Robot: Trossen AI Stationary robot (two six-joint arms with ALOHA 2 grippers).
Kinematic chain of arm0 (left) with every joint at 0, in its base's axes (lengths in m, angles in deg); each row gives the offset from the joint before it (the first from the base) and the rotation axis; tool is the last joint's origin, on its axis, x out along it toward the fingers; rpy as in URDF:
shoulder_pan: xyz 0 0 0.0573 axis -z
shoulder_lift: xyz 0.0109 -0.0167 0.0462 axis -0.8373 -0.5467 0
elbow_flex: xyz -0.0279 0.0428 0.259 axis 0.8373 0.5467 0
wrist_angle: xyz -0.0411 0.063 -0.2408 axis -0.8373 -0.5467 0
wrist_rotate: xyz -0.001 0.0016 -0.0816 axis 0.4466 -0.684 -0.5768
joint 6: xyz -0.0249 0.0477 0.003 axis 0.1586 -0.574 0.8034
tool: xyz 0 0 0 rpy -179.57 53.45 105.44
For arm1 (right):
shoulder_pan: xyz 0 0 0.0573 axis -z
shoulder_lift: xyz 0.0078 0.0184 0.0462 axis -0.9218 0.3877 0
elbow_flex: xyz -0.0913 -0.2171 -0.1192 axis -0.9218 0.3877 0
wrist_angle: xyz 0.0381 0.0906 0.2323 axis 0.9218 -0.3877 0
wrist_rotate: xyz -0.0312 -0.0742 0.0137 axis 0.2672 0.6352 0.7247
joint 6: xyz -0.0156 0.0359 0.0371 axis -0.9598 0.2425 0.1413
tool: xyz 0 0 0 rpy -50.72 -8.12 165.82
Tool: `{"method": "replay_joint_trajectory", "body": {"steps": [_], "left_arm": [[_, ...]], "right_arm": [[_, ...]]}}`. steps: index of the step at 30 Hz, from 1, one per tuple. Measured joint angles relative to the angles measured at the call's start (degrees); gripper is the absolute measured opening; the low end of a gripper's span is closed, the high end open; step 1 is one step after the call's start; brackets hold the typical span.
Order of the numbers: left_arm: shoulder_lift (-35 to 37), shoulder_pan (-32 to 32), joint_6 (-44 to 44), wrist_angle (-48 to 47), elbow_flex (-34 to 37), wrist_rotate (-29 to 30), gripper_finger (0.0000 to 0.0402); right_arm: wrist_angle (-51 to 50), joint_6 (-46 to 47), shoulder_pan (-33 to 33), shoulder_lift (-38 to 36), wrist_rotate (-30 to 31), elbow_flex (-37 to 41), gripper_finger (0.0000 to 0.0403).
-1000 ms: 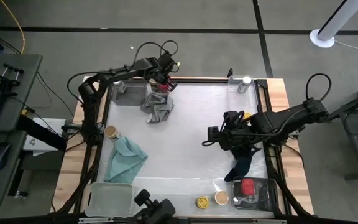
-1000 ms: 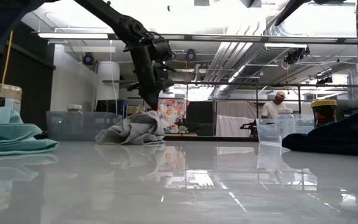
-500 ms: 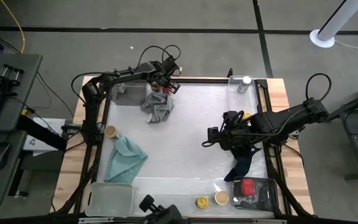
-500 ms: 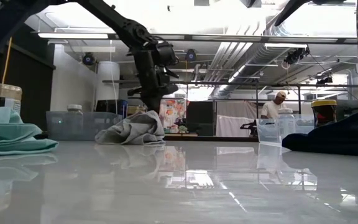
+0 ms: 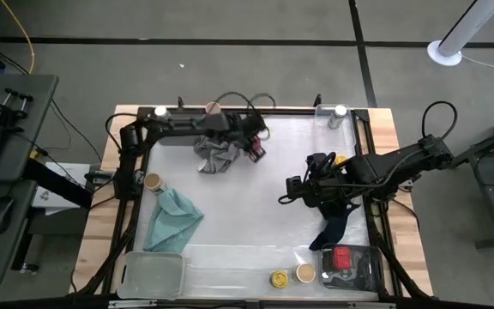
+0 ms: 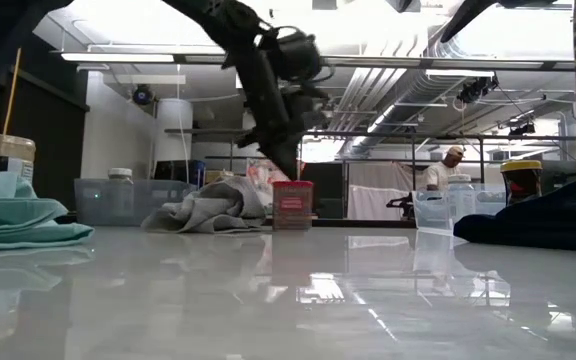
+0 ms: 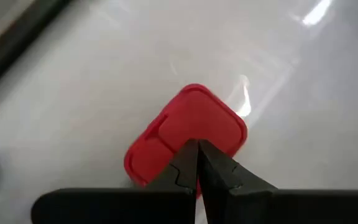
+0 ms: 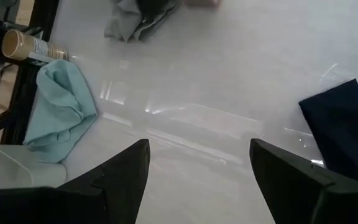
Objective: Sort spices by type
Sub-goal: Put the red seasoning can into the bottom black bin
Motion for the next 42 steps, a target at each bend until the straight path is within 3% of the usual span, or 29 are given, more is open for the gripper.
{"method": "replay_joint_trajectory", "body": {"steps": [9, 16, 20, 25, 30, 36, 42], "left_arm": [[0.00, 15.55, 2.19, 0.75, 0.02, -1.16, 0.0000], [0.00, 25.47, 4.42, 5.50, -0.16, -4.19, 0.0000], [3.02, 25.87, 1.22, 2.40, -2.39, -3.90, 0.0000], [14.60, 21.85, -10.56, -4.88, -2.78, 0.45, 0.0000], [27.65, 15.72, -19.80, -7.66, -2.81, -1.45, 0.0000], [37.71, 11.58, -18.01, -7.49, -2.86, -12.24, 0.0000], [42.63, 14.28, -14.28, -7.45, -2.86, -13.55, 0.0000]], "right_arm": [[-0.51, -2.48, 0.00, -0.59, 0.14, 0.00, 0.0272], [-2.16, -3.08, 0.00, -4.11, 4.25, 0.00, 0.0272], [-1.56, -6.45, 0.03, -5.79, 5.57, 0.00, 0.0272], [0.84, -13.66, 1.35, -5.27, 4.24, 0.00, 0.0272], [5.89, -28.04, 7.39, -0.82, -2.30, 0.00, 0.0272], [14.37, -48.77, 17.75, 9.86, -15.14, 0.02, 0.0272], [17.57, -59.89, 24.02, 21.01, -28.76, 0.07, 0.0272]]}}
